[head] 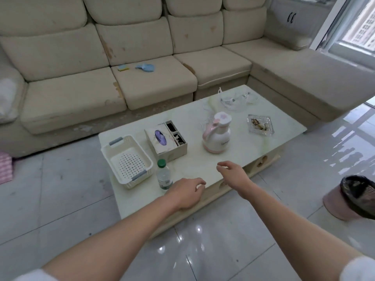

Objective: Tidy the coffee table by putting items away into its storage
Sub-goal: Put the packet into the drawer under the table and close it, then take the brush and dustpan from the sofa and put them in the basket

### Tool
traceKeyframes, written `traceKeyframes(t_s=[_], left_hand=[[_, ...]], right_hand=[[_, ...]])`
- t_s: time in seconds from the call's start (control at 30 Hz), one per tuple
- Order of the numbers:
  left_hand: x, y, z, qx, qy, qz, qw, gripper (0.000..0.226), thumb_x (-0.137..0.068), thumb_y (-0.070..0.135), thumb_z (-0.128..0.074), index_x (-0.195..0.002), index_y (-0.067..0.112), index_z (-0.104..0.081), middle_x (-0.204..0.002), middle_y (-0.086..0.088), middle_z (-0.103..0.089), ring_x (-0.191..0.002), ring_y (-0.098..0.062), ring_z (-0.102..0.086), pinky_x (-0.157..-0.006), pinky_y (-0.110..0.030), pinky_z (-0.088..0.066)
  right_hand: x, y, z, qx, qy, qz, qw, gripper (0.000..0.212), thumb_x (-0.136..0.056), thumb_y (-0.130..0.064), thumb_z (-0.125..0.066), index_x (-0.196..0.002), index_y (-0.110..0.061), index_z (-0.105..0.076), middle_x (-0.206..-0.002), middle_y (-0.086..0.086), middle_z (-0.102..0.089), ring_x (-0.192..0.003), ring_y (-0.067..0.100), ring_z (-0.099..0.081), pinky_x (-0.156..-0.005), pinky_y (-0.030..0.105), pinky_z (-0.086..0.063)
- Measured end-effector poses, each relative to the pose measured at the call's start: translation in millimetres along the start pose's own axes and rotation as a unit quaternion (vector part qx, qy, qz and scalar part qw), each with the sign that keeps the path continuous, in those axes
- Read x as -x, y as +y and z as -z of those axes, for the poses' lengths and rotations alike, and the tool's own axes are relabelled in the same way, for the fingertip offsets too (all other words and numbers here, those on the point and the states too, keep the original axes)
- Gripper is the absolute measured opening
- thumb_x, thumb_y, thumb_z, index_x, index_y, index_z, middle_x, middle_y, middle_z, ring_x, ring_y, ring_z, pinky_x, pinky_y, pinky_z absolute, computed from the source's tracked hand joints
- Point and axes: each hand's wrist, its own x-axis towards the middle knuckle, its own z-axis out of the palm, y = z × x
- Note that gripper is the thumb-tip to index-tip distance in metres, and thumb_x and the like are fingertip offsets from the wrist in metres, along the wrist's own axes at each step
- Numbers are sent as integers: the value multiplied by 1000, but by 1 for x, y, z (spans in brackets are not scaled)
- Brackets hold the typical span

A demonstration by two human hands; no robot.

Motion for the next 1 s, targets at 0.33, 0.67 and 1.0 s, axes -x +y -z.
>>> traceKeyframes(t_s=[0.33,0.67,1.0], left_hand=[[122,76,234,-71,83,23,994,44,-98,46,-34,-139,37,-47,-123,1,-67,-114,-28,-60,-91,-39,-50],[206,-53,400,-93,160,75,980,47,-98,44,-38,-143,31,-45,-144,0,-53,-131,-25,-49,-103,-39,-43],[219,-203,523,-124,127,71,982,47,-100,45,-37,-144,29,-45,-141,-6,-53,-131,-31,-46,-106,-45,-41]], right_hand=[[113,-230,81,66,-17,94,993,28,-93,-33,-57,-114,-17,-68,-120,4,-64,-110,22,-58,-91,32,-46],[135,-401,-43,122,-60,171,976,41,-93,-33,-59,-126,-9,-62,-123,8,-64,-106,21,-59,-89,32,-47],[101,-524,-173,143,-45,151,977,40,-93,-29,-60,-124,-4,-61,-125,10,-62,-111,25,-57,-92,35,-46]])
